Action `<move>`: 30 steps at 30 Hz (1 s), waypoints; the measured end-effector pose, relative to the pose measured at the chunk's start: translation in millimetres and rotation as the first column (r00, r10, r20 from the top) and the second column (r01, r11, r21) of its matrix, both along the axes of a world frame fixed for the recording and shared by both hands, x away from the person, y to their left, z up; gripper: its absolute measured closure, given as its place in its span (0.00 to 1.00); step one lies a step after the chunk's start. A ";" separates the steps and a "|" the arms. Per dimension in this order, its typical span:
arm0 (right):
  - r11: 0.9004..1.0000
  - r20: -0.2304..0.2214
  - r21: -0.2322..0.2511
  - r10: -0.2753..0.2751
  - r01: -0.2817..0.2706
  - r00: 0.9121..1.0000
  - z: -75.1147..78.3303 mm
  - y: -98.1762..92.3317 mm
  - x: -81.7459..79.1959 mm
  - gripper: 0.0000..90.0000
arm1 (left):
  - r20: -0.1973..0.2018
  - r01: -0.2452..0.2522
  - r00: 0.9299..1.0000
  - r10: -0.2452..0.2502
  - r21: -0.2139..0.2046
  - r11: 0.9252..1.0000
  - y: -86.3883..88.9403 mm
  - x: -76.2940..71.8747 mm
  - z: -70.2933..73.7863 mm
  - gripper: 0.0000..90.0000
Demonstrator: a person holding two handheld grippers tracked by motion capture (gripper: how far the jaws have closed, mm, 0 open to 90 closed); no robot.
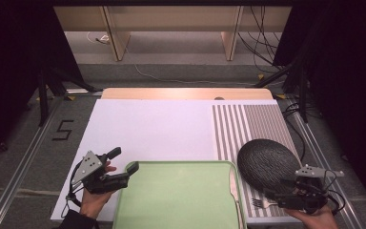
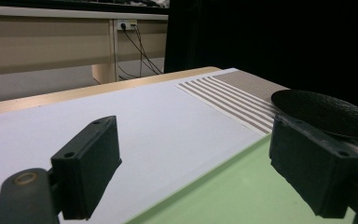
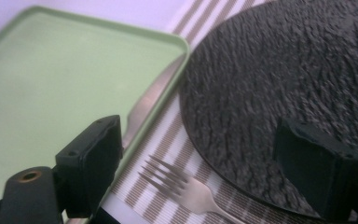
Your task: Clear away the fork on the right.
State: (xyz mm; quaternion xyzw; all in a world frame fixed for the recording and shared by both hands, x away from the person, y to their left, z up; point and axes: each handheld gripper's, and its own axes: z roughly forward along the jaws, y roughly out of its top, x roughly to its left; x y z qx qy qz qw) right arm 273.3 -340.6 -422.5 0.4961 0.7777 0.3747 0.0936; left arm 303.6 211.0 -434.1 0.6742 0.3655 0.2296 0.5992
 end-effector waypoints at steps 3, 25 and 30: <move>1.000 -0.016 -0.029 0.010 -0.010 1.000 0.2 0.4 -0.9 0.19 | 0.005 0.005 1.000 -0.005 0.007 1.000 0.1 -1.4 0.2 0.17; 0.971 -0.123 -0.239 -0.044 0.013 0.991 -7.3 -19.7 -5.6 0.17 | 0.007 0.007 1.000 -0.007 0.010 1.000 -0.6 -0.8 0.1 0.17; 0.963 -0.158 -0.268 -0.055 0.011 0.986 -14.3 -25.5 -4.2 0.18 | 0.006 0.008 1.000 -0.008 0.010 1.000 -0.8 -0.6 0.1 0.17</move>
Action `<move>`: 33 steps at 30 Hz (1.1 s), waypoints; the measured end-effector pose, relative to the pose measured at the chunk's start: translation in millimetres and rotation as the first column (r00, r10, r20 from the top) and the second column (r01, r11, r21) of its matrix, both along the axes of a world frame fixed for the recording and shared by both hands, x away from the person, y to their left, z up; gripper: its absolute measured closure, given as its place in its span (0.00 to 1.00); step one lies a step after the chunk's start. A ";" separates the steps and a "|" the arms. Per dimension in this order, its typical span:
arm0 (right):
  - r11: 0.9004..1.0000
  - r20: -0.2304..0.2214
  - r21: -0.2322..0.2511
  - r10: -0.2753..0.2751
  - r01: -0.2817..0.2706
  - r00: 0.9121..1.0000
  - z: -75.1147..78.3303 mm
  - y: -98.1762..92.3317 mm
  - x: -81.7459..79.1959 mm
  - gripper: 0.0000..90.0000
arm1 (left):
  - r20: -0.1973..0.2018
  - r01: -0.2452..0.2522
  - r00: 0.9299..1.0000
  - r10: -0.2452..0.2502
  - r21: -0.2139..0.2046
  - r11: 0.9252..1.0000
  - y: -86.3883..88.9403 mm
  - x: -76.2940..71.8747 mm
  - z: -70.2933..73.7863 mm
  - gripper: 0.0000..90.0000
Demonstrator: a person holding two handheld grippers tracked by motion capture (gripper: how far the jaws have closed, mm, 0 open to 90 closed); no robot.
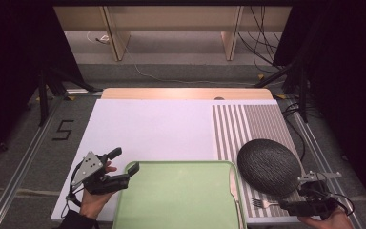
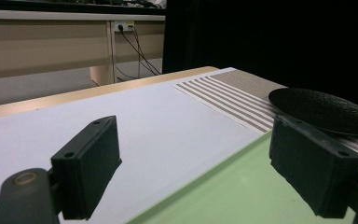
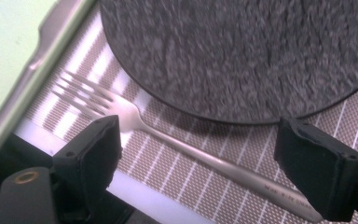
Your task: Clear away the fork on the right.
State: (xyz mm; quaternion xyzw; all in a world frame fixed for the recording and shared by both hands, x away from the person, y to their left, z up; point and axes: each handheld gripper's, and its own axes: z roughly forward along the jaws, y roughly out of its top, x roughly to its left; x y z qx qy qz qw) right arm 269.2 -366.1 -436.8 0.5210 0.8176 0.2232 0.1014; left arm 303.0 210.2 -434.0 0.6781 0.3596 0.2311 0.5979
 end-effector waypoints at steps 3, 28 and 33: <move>1.000 -0.020 -0.013 0.006 -0.006 1.000 -2.3 -0.6 0.4 0.18 | 0.001 0.000 1.000 0.000 0.000 1.000 0.0 -0.1 0.0 0.17; 0.985 -0.136 -0.145 0.069 -0.089 0.988 -21.0 6.2 12.5 0.35 | -0.004 0.000 1.000 0.000 -0.001 1.000 -0.1 0.6 -0.4 0.17; 0.976 -0.151 -0.178 0.101 -0.127 0.983 -19.3 7.0 10.1 0.43 | -0.004 0.000 1.000 0.000 0.001 1.000 -0.1 0.7 -0.5 0.17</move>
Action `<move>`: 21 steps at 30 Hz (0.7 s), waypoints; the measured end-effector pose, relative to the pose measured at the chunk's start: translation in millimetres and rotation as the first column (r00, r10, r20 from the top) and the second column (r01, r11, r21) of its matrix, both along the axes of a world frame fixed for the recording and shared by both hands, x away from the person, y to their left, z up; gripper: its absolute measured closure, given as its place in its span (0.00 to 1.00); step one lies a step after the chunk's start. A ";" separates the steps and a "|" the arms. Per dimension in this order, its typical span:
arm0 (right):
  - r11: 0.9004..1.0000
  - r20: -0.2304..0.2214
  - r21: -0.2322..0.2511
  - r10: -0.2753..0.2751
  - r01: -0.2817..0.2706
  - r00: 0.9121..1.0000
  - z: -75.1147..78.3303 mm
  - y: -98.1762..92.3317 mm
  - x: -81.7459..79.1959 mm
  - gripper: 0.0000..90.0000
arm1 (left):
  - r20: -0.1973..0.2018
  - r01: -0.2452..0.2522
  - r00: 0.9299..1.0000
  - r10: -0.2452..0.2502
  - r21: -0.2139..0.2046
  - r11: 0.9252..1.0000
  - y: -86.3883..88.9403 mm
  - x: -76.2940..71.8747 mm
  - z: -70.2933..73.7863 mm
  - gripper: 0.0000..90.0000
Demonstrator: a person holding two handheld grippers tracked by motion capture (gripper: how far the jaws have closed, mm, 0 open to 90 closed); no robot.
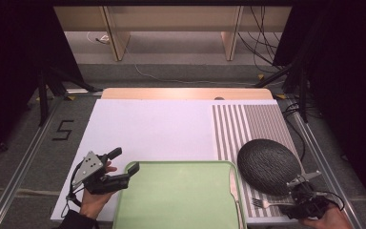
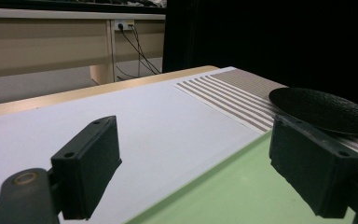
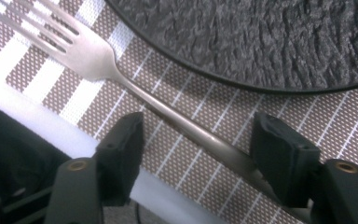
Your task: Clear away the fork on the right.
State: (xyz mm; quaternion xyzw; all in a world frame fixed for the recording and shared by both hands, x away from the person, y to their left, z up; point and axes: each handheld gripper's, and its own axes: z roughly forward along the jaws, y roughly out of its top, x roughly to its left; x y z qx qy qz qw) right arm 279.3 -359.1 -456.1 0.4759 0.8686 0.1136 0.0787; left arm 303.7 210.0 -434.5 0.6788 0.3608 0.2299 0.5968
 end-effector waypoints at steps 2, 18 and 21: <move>1.000 -0.006 -0.017 0.008 -0.008 1.000 1.2 1.0 -0.7 0.47 | 0.000 0.000 1.000 0.000 0.001 1.000 -0.1 0.1 0.0 0.17; 0.979 -0.063 -0.136 0.144 -0.151 0.988 6.0 20.5 -3.6 0.76 | 0.000 -0.001 1.000 0.001 0.005 1.000 -0.4 -0.1 -0.1 0.17; 0.966 -0.088 -0.162 0.191 -0.203 0.978 6.3 25.4 -1.9 0.80 | -0.001 -0.001 1.000 0.001 0.006 1.000 -0.5 0.0 -0.3 0.17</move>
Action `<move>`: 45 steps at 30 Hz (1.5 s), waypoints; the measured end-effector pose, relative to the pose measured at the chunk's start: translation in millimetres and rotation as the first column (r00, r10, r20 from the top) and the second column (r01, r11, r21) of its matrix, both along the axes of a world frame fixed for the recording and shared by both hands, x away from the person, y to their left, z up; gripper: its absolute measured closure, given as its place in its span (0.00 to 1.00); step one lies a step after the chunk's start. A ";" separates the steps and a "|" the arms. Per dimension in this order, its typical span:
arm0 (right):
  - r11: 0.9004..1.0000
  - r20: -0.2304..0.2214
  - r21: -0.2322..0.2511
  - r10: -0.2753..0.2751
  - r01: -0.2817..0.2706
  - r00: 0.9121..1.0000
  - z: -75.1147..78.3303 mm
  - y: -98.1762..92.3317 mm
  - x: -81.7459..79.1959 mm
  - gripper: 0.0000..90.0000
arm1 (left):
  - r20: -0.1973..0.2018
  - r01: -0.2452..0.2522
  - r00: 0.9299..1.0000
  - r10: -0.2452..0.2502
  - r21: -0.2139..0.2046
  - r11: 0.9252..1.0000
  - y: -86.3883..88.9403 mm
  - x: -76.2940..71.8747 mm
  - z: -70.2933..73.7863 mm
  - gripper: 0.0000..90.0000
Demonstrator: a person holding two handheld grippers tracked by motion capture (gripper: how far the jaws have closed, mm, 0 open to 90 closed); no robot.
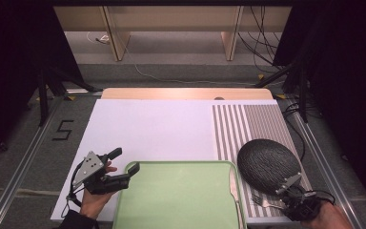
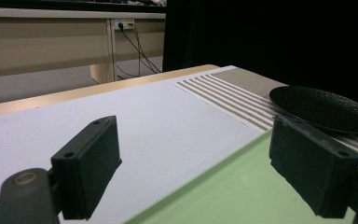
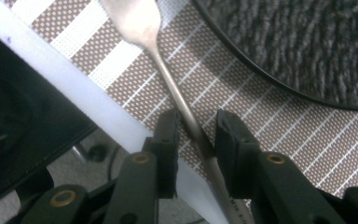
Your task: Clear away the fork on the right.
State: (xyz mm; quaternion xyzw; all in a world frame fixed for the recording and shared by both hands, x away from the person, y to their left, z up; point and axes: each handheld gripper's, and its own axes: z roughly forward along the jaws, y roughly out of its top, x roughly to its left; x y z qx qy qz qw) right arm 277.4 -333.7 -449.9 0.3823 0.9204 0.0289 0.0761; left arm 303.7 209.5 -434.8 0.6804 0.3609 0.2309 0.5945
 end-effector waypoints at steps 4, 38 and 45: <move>0.999 -0.020 -0.019 0.038 -0.039 0.999 0.0 3.7 1.5 0.84 | 0.000 0.000 1.000 0.000 0.000 1.000 0.1 0.0 -0.1 0.17; 0.959 0.034 -0.057 0.280 -0.278 0.959 10.6 20.4 -9.9 0.94 | -0.001 0.000 1.000 0.000 0.001 1.000 -0.1 0.2 -0.2 0.17; 0.953 0.137 0.114 0.264 -0.280 0.955 25.7 22.3 -12.2 0.94 | 0.000 0.000 1.000 0.000 0.002 1.000 0.0 0.0 -0.1 0.17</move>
